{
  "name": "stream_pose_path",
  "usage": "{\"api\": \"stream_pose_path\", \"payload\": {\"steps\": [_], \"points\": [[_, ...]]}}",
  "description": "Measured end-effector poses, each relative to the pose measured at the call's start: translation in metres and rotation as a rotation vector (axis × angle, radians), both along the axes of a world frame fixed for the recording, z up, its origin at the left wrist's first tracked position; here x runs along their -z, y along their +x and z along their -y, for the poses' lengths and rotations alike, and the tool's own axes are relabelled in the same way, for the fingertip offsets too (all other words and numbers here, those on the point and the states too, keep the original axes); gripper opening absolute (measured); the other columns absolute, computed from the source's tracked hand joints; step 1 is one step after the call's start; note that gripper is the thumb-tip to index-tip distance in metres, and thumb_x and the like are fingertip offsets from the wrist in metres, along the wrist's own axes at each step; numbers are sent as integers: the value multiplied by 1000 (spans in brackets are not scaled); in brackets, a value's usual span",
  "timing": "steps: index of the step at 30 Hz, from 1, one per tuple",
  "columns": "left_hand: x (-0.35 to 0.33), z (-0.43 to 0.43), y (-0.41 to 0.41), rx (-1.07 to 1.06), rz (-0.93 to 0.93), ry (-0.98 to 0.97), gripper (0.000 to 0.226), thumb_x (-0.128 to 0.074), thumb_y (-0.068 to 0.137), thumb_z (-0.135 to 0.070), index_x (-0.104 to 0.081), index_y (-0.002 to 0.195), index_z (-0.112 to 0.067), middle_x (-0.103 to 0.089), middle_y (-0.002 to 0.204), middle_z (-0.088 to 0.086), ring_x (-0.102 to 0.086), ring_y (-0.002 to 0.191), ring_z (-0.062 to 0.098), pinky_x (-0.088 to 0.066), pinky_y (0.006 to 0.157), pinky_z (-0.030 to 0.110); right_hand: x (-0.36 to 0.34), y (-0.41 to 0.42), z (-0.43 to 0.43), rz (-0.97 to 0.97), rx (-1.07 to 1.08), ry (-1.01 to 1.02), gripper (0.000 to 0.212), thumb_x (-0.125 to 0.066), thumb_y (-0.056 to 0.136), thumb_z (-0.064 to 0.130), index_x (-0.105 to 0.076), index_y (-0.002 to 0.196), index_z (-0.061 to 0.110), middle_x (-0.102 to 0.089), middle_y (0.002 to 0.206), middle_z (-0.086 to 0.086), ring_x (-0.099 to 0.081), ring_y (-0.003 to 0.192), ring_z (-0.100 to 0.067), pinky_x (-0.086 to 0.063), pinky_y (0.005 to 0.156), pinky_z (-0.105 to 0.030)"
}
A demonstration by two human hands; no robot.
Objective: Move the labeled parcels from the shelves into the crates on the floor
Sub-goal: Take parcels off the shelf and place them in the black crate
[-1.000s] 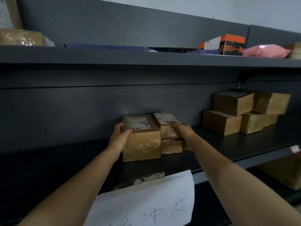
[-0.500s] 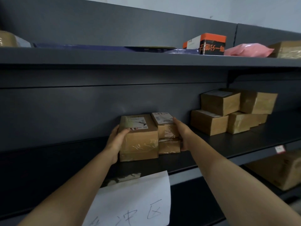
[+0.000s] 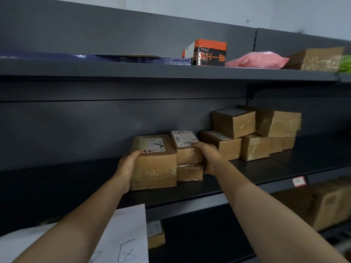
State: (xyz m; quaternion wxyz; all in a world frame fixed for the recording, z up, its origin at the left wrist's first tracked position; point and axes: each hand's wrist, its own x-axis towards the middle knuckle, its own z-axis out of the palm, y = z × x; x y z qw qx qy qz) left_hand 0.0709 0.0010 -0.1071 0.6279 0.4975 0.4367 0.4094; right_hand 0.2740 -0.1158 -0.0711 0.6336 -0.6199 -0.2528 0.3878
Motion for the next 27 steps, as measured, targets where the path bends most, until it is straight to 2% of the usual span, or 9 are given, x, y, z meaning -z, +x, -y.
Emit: {"api": "stream_pose_path", "payload": {"steps": [2, 4, 6, 9, 11, 14, 20, 23, 27], "points": [[0, 1, 5, -41, -3, 16, 53, -61, 84, -46, -51, 128, -19, -62, 110, 16, -60, 94, 33, -49, 78, 42, 1, 7, 0, 21, 5, 21, 49, -65, 89, 22, -44, 132, 12, -58, 98, -7, -58, 101, -28, -50, 93, -50], [-1, 3, 7, -55, -9, 24, 49, -60, 85, -45, -52, 125, -18, -62, 109, 16, -60, 92, 32, -49, 78, 42, 0, 10, 0, 18, 2, 15, 60, -68, 86, 24, -39, 137, 13, -55, 100, -6, -56, 104, -28, -48, 96, -49], [-4, 6, 6, -4, 19, -36, 42, -58, 85, -48, -58, 114, -18, -66, 102, 16, -62, 90, 33, -49, 74, 40, -1, 12, -1, -4, -16, -8, 65, -68, 85, 29, -36, 140, 13, -54, 100, -5, -55, 94, -24, -51, 81, -42], [-8, 7, 6, 63, 116, -116, 42, -53, 86, -56, -67, 93, -17, -72, 80, 13, -63, 84, 32, -50, 72, 40, -2, 16, -3, 22, 16, -29, 70, -66, 86, 35, -32, 143, 11, -53, 106, -6, -52, 82, -19, -40, 61, -32], [-7, 6, 5, 76, 145, -151, 45, -51, 86, -59, -67, 93, -17, -72, 83, 14, -63, 84, 31, -50, 71, 40, 0, 19, -8, 63, 53, -46, 68, -63, 89, 37, -34, 143, 7, -55, 108, -8, -53, 84, -20, -42, 71, -32], [-9, 8, 4, 103, 140, -180, 49, -50, 85, -61, -68, 93, -17, -72, 84, 14, -64, 84, 31, -50, 68, 40, 2, 19, -13, 126, 57, -84, 59, -59, 90, 42, -44, 134, 6, -55, 91, -4, -53, 81, -18, -41, 80, -33], [-7, 9, -4, 121, 139, -177, 38, -54, 86, -52, -66, 93, -16, -68, 91, 15, -63, 83, 31, -48, 69, 38, 8, 11, -18, 166, 40, -116, 63, -58, 89, 48, -44, 135, 7, -55, 119, -9, -52, 104, -24, -42, 89, -35], [-9, 3, -8, 57, 117, -159, 35, -54, 88, -49, -65, 95, -16, -65, 89, 15, -61, 78, 30, -47, 65, 36, 4, -2, -20, 229, 16, -176, 86, -61, 74, 63, -40, 138, 10, -47, 135, -8, -50, 113, -26, -42, 96, -40], [-15, -4, -8, -89, -5, 41, 37, -58, 88, -40, -52, 120, -22, -59, 110, 15, -58, 88, 30, -48, 73, 38, 17, 11, -35, 357, 37, -161, 107, -52, 55, 79, -40, 144, 20, -44, 141, -11, -50, 120, -34, -41, 103, -50]]}}
